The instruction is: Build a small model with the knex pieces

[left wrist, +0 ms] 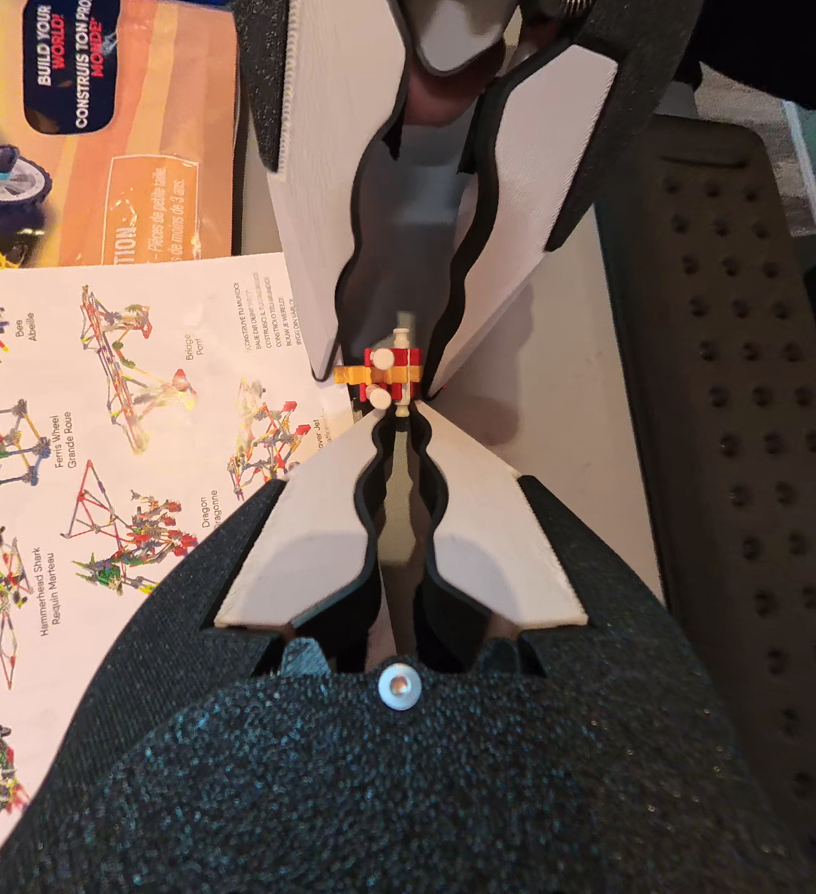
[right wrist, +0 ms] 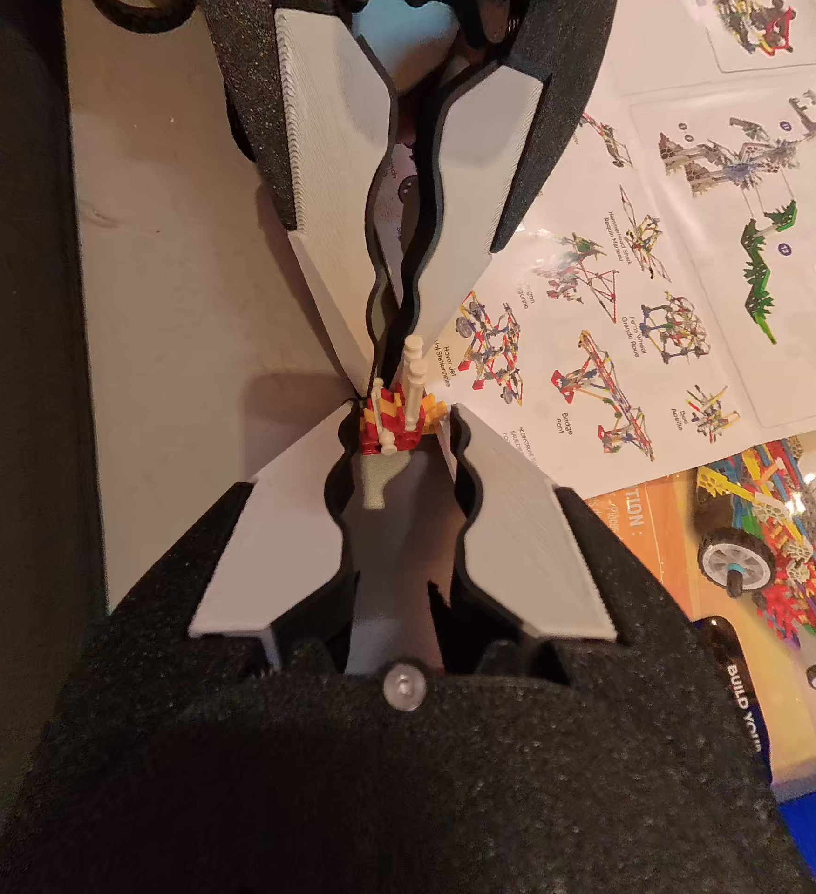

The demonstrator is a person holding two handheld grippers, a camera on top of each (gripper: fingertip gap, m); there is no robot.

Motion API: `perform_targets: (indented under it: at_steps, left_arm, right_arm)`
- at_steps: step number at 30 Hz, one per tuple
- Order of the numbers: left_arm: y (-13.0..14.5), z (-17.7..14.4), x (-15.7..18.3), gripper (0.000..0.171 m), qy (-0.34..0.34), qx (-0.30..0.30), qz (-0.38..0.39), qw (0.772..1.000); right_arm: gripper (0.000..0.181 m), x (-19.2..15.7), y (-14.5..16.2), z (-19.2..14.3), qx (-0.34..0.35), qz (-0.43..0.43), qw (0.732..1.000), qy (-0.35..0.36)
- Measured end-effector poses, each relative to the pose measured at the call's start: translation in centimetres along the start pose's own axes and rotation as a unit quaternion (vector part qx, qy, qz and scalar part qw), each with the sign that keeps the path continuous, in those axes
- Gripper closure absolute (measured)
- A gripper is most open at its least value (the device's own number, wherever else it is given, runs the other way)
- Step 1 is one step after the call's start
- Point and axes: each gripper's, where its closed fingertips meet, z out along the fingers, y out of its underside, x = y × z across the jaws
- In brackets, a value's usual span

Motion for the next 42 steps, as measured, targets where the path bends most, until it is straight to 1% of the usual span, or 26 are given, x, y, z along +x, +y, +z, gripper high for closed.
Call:
perform_targets:
  at_steps: [5, 10, 15, 17, 21, 25, 28, 32, 34, 40, 42]
  left_arm:
    - [-0.1, 0.1, -0.1, 0.17, -0.009, 0.0, 0.012, 1.0]
    - [-0.2, 0.1, -0.2, 0.169, -0.017, 0.002, 0.021, 1.0]
    - [-0.6, 0.0, -0.4, 0.16, -0.034, 0.007, 0.035, 0.999]
    - [-0.7, -0.2, -0.7, 0.155, -0.046, 0.004, 0.038, 0.998]
    - [-0.9, -0.6, -0.9, 0.15, -0.055, 0.008, 0.044, 0.997]
    - [-0.8, -0.3, -0.5, 0.148, -0.046, 0.01, 0.046, 0.998]
    - [-0.6, 0.3, -0.2, 0.149, -0.046, -0.001, 0.054, 0.997]
    - [-0.8, 0.4, 0.2, 0.147, -0.045, 0.002, 0.06, 0.997]
    - [-0.8, 0.3, 0.3, 0.147, -0.046, 0.005, 0.069, 0.997]
    - [-1.3, -0.3, 0.2, 0.144, -0.045, 0.025, 0.067, 0.996]
    - [-1.0, -0.1, 0.2, 0.145, -0.037, 0.018, 0.06, 0.997]
  right_arm:
    - [0.148, 0.0, 0.0, -0.1, 0.002, -0.006, 1.0, -0.006]
    - [0.148, 0.0, 0.0, -0.1, 0.035, 0.019, 0.999, -0.02]
    - [0.147, -0.3, 0.2, -0.3, 0.075, 0.049, 0.995, -0.032]
    - [0.146, -0.3, 0.4, -0.4, 0.076, 0.053, 0.995, -0.034]
    - [0.146, -0.4, 0.7, -0.6, 0.078, 0.048, 0.995, -0.029]
    - [0.147, -0.5, 0.8, -0.8, 0.083, 0.054, 0.995, -0.032]
    - [0.147, -1.0, 0.8, -1.0, 0.09, 0.044, 0.994, -0.046]
    - [0.148, -1.4, 0.8, -1.1, 0.095, 0.034, 0.993, -0.057]
    - [0.148, -1.5, 0.5, -1.5, 0.11, 0.037, 0.991, -0.067]
    - [0.148, -1.7, -0.5, -3.7, 0.183, 0.059, 0.976, -0.099]
    - [0.148, -1.6, -0.7, -4.1, 0.196, 0.067, 0.973, -0.105]
